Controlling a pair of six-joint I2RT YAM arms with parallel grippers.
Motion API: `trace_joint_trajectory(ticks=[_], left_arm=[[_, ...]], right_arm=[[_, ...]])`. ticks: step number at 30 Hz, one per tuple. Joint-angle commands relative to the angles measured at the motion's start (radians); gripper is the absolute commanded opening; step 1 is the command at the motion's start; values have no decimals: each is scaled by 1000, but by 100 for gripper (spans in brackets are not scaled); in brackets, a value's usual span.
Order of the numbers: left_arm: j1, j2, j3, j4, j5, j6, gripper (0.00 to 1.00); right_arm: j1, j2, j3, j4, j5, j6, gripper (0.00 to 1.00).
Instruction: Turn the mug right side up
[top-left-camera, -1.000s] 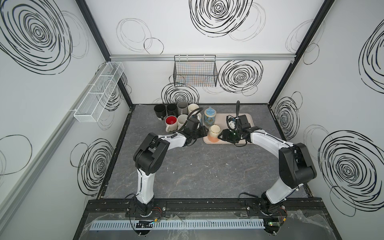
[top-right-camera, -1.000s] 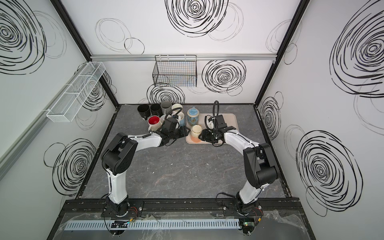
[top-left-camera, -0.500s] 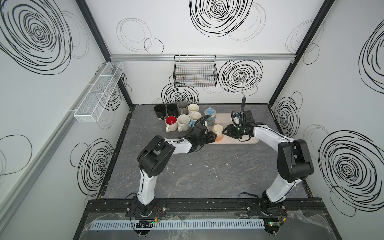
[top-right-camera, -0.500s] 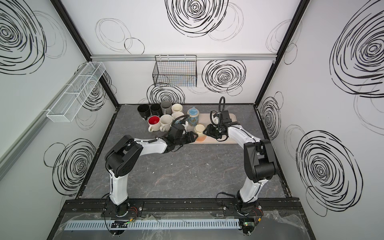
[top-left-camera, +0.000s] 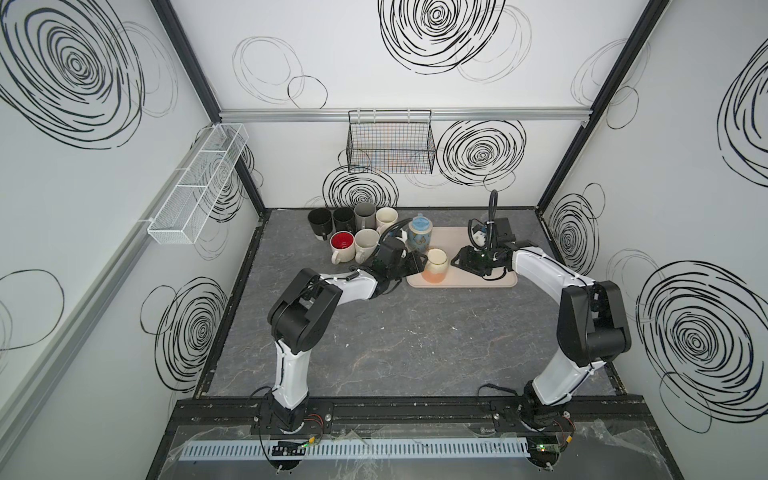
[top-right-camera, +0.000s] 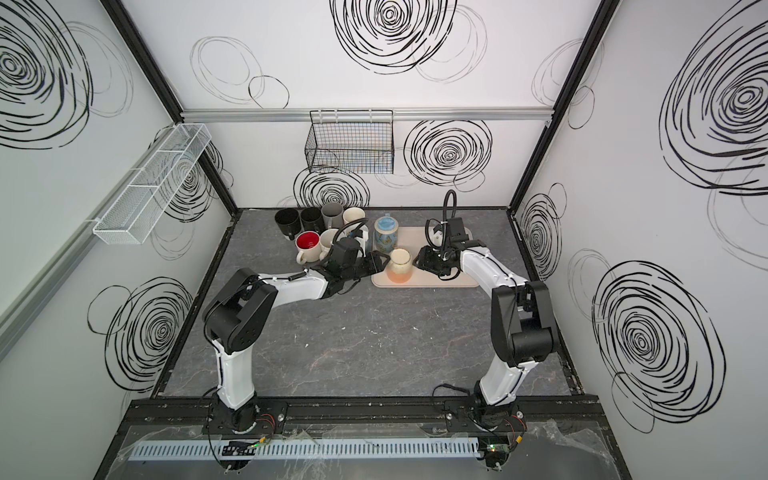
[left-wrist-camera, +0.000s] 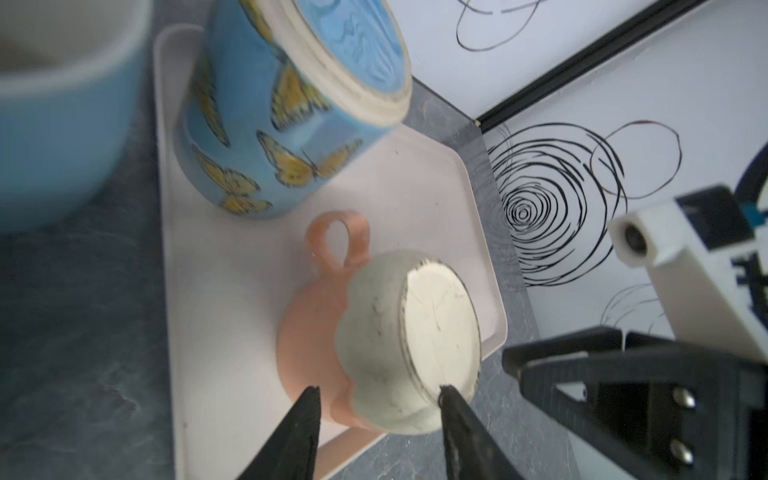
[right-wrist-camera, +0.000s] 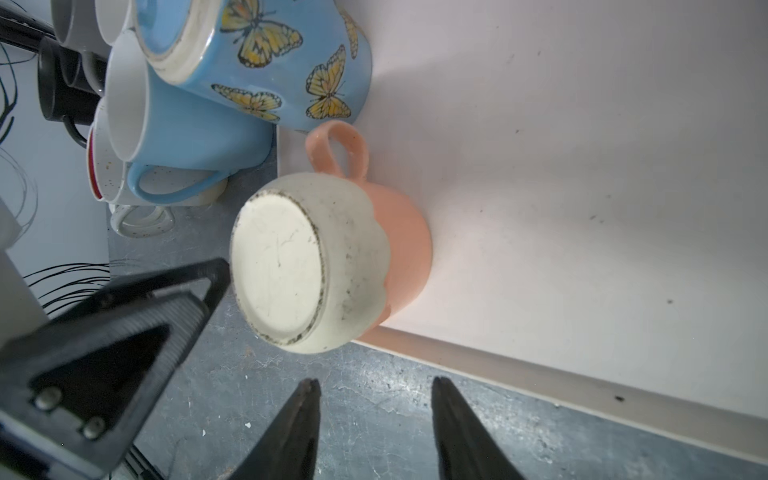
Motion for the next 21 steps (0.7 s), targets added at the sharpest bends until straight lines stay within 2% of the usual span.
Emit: trace_joint_trajectory(ticks=[1,4,8,21], left_arm=[[13,40,76,31,40,-4,51],[26,104,122,47,73,-37,51],[18,153,120,168,110,-127,50],[-111,124,-10,346,66,-237,48]], right_arm=[[35,-54,-48,58,-5,66,52],[54,-48,-73,112,-22,112,53],[53,0,-60,127,-63,135,53],[-50,101,43,68,-114,63,43]])
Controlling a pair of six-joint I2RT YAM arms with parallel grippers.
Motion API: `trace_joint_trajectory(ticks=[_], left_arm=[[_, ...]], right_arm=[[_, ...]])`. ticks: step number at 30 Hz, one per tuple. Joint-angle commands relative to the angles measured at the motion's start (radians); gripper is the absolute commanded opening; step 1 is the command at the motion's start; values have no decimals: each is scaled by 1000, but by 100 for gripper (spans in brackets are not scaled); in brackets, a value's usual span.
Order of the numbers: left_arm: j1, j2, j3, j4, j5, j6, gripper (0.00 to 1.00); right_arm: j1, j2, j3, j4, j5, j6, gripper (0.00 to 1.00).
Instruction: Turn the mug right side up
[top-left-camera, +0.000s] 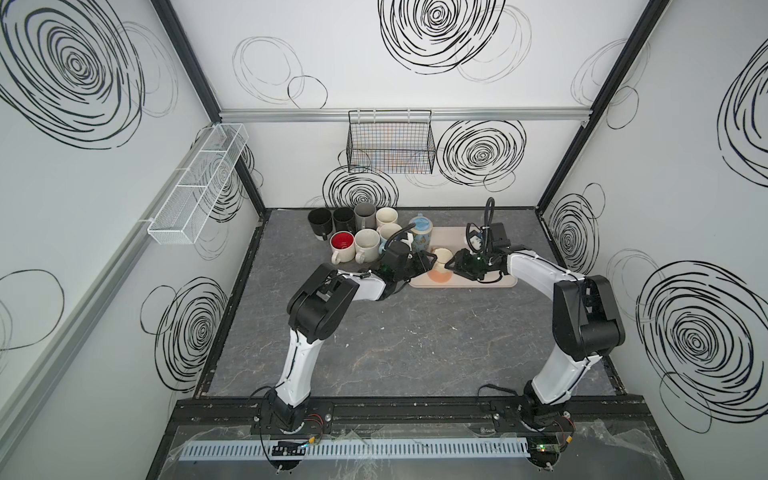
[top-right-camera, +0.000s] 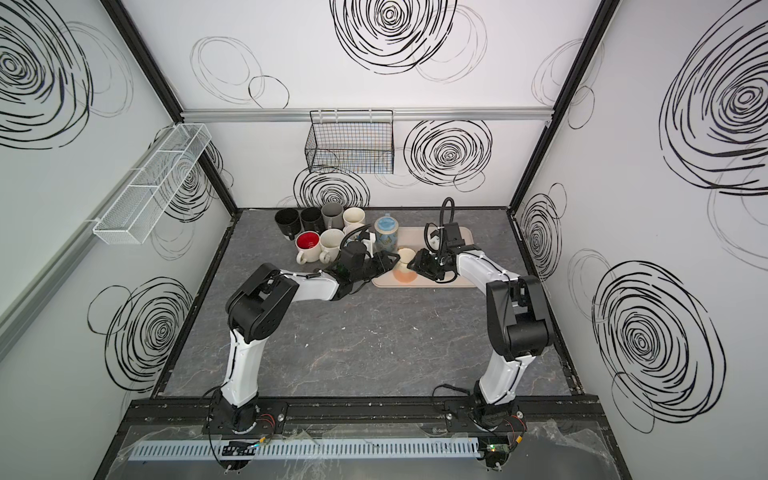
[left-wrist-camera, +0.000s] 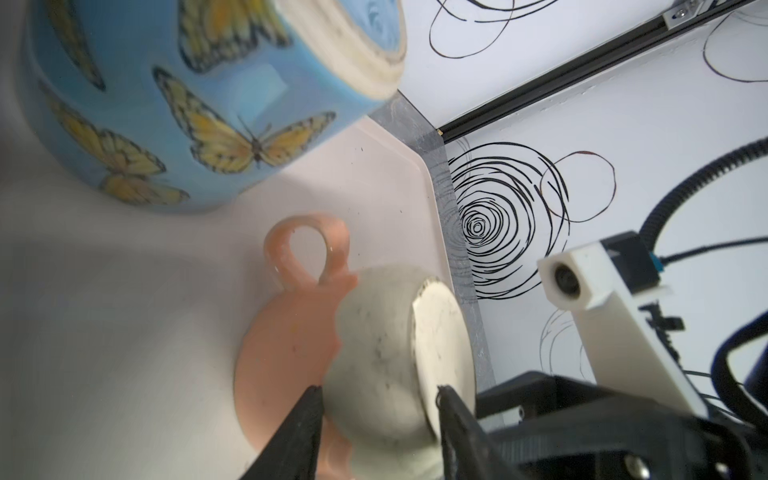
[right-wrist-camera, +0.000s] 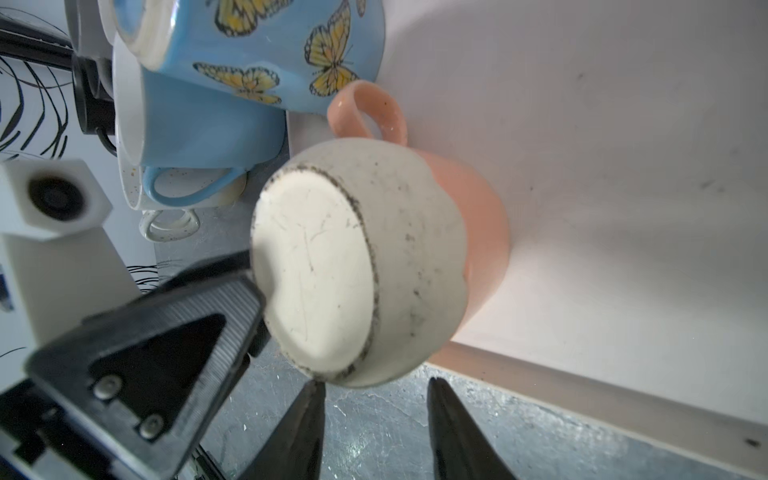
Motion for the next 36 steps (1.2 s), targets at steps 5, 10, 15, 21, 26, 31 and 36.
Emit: trace_joint_trajectory(ticks=[5,10,15,21,26,31,36], left_arm=[[-126,-30,-32,125,-9,-55,48],[-125,-72,-34,42,-33,24,48],[-63,-132,-43,-43,-53,106,48],[23,-109,6,-95,-39,138,50],[55,-27,143,-192,-30,176,52],[68,61,257,-214,-32,181,53],[58,129,346,-221,-17,175,53]], right_arm=[[-60,45,101,-99,10,-88,45],[-72,46,180,-176,106,-135,48],[-42,58,281,-222,210,-161,50],[33,126,393,-283,277,-175,54],[72,129,369,-291,290,-131,58],[107,76,271,-252,322,-94,65],[114,73,233,-243,322,-88,65]])
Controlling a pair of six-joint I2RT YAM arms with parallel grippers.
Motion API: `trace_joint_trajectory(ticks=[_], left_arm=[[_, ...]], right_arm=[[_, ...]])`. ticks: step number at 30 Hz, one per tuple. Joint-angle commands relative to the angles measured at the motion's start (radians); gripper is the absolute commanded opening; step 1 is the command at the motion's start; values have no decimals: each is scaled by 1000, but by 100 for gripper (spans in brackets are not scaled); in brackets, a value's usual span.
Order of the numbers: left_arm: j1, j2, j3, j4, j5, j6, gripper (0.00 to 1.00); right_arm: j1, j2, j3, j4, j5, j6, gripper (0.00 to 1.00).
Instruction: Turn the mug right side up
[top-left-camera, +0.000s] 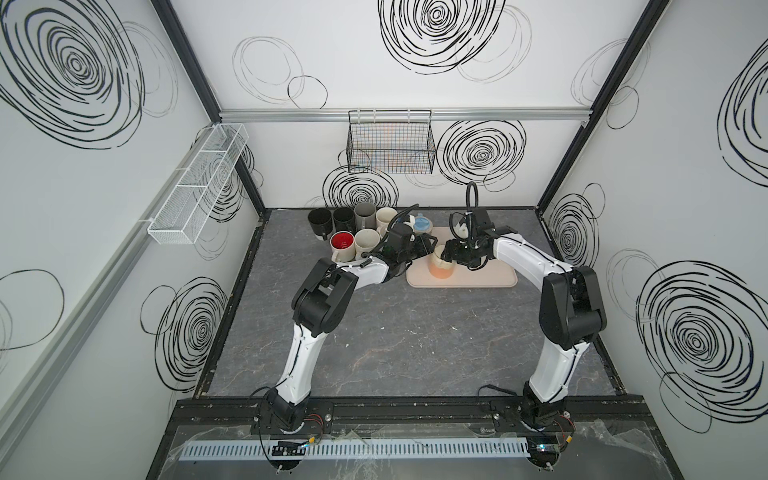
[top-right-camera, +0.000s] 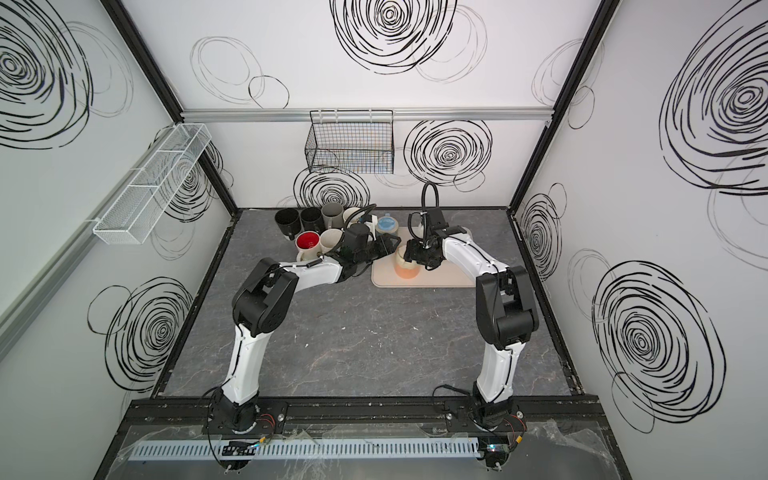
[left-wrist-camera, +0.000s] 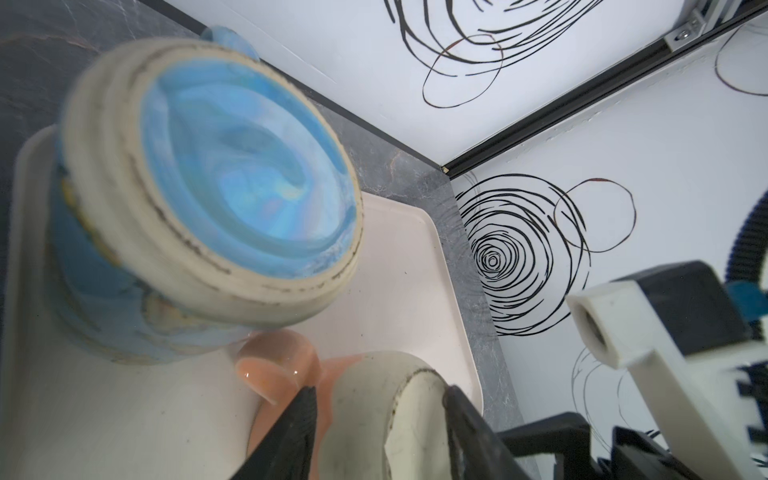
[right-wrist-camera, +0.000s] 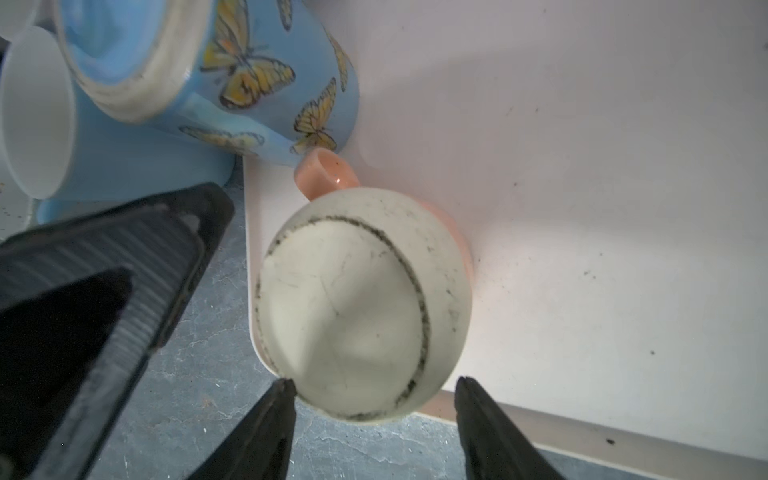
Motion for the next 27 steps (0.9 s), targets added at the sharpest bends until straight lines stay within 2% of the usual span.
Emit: trace_joint_trajectory(ticks=[1,5,11,19,23,27], left_arm=[[-7,44,60,-2,12,19,53],[-15,71,75,12,27,7,53],[-38,47,12,53,32,-7,52],[-112,-30,-112,142,13,-35,52],[-127,-94,-144,96,-5,45,53],[-93,-151,-157,-32,-40,226,54]], right_arm=[[7,-23,-14,-14,19,11,64],[1,-6,-2,-29,20,-20,56],[-39,14,27,-58,-1,-91,41],[-84,44,86,-89,-23,-196,41],[-96,59,117,-112,-17,-244,44],[-101,59,124,-116,-28,-279,45]])
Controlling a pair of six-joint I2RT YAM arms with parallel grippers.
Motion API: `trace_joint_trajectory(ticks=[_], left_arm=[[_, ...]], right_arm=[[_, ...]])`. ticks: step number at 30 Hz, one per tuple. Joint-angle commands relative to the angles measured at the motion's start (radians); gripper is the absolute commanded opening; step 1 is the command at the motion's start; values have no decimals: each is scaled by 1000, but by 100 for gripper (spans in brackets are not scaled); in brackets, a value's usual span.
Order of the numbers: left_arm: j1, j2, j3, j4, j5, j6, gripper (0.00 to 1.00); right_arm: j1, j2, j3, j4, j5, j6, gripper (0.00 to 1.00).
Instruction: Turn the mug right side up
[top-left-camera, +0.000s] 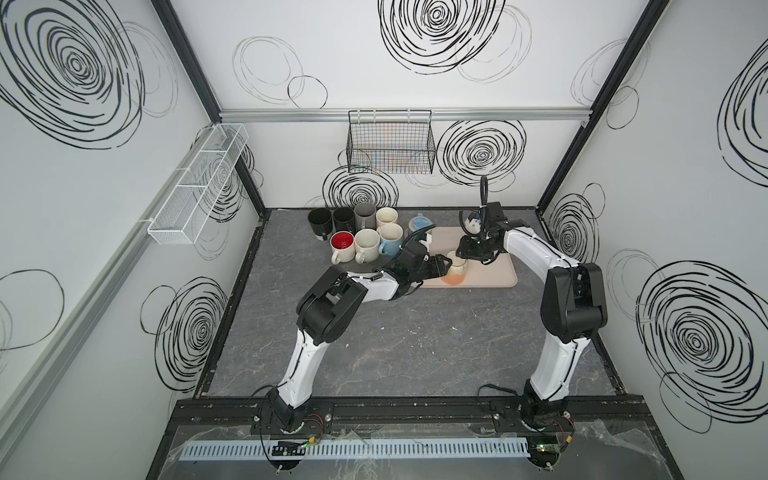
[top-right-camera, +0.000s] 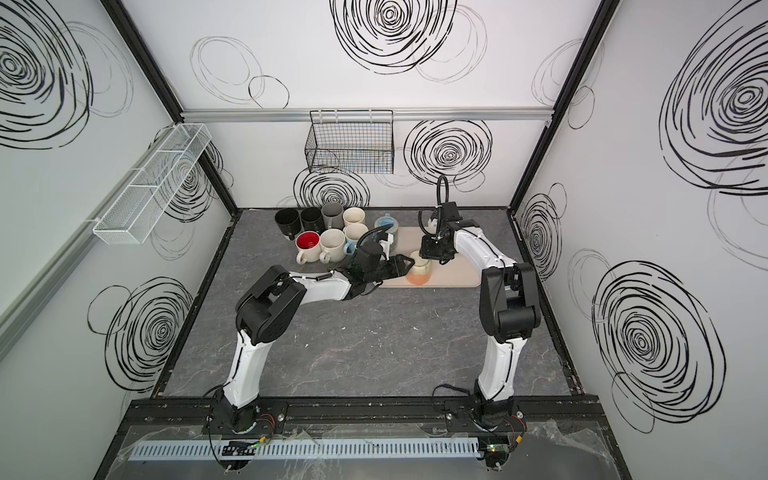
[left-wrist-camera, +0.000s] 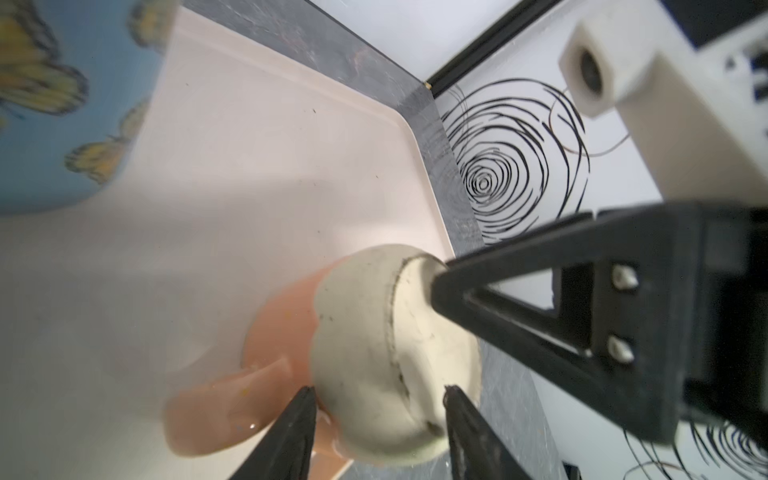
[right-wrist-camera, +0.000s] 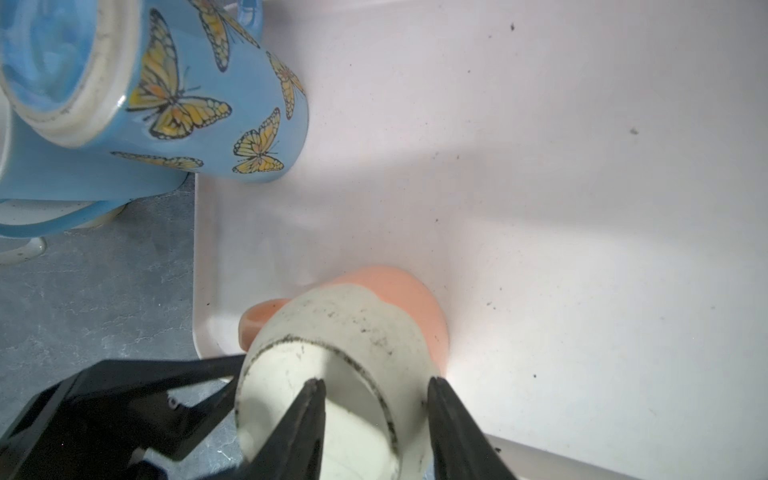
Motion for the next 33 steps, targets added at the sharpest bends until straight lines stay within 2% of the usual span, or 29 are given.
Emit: trace_joint_trajectory(ticks=[1,8,12,13,16,23,27,33], left_arm=[[43,-77,5,-88,-29,206,55],[78,-72,57,-337,-30,702,59],[78,-37,117,-440,-22,879,61],[78,-28,129,-453,9,943,61],[65,-25,119,-438,29,1086,61],[55,59,239,-555,22,1201,57],[48,72,253,-549,27,1205,53],[44,84,261,-546,24,1193,39]], right_arm=[[0,15,29,-40,-16,-64,45],[6,20,14,-24,-75,-80,45],[17,33,20,-19,-85,-79,45],[18,34,23,-18,-84,-77,45],[20,31,27,-12,-83,-68,47],[19,23,29,2,-87,-57,47],[19,20,22,17,-102,-41,47],[17,-14,-11,60,-112,-8,48]])
